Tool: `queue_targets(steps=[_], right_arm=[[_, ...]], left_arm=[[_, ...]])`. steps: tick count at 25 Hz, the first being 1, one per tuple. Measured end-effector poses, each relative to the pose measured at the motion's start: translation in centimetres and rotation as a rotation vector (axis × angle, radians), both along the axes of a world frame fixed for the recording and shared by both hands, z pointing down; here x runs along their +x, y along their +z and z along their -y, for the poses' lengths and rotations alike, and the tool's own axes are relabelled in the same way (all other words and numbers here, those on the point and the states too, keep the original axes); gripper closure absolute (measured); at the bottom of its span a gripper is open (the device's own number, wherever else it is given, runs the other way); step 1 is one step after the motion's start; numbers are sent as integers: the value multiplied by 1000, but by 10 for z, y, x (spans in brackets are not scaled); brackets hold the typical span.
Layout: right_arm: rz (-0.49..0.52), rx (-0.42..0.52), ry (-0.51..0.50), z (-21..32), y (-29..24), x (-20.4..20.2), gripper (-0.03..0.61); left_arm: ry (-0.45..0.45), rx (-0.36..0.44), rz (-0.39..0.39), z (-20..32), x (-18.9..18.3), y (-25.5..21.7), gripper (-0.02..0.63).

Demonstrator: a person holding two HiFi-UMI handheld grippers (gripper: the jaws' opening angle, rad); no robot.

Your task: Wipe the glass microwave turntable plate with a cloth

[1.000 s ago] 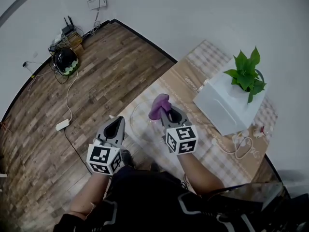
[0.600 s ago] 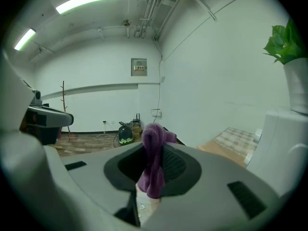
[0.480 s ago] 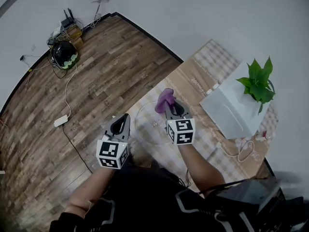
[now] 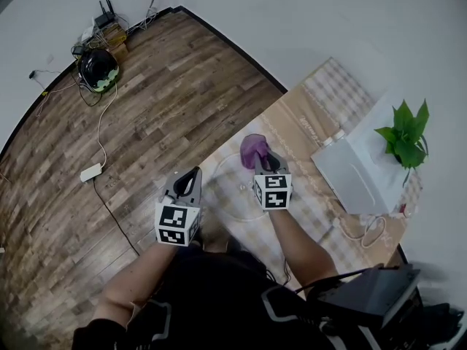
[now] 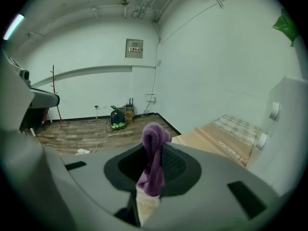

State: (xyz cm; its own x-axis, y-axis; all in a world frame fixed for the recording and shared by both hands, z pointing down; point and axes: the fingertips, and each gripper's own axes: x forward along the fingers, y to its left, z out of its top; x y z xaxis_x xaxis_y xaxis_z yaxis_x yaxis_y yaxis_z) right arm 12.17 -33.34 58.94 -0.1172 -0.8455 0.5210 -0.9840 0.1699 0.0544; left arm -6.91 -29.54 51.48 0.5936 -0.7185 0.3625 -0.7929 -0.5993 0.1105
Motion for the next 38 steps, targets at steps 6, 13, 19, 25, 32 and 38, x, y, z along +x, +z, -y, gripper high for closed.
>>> queue_targets(steps=[6,13,19,25,32,38], right_arm=[[-3,-113,-9,-3,44,-11,508],[30,-170,-58,-12,64,-39,508],[53,-204,-105,-18,67,-60,508],[90,-233,-140,-27,69,-83,508],[135,-258,-192,-40,68,-116,508],[173,-283,-234,-52,67,-142,508]], left_arm=[[-23,-23,-9,3,-12,5,607],[-34,-55,-19,-4,-21,9,607],[-39,-54,-19,-11,-25,9,607],[-56,-52,-30,-18,-32,6,607],[-76,-43,-37,-28,-41,3,607],[-100,-36,-43,-35,-51,-2,607]])
